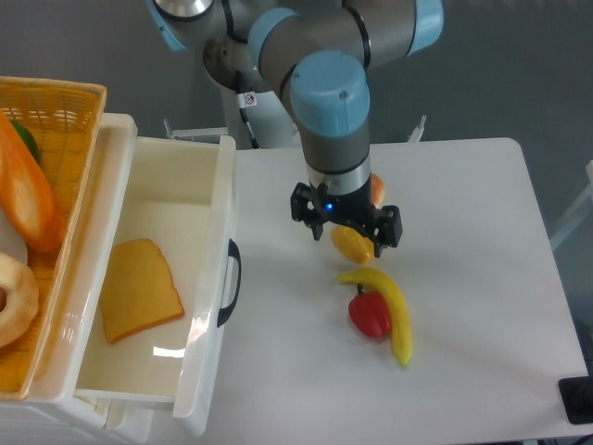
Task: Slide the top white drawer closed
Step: 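Raise the gripper and move it toward the open white drawer's front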
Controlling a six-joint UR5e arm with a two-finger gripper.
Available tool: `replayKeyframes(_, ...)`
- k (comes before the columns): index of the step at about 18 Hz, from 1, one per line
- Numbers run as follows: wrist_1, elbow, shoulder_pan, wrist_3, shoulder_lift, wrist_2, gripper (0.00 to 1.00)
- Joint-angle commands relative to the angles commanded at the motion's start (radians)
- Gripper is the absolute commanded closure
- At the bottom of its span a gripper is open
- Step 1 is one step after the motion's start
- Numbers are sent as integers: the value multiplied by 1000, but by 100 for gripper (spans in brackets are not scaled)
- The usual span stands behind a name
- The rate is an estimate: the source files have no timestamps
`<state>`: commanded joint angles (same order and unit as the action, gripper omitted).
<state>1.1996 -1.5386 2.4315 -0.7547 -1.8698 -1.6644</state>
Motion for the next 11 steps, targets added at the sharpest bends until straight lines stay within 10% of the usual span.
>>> replayKeyframes(11,3,2,20,228,-77,98,0)
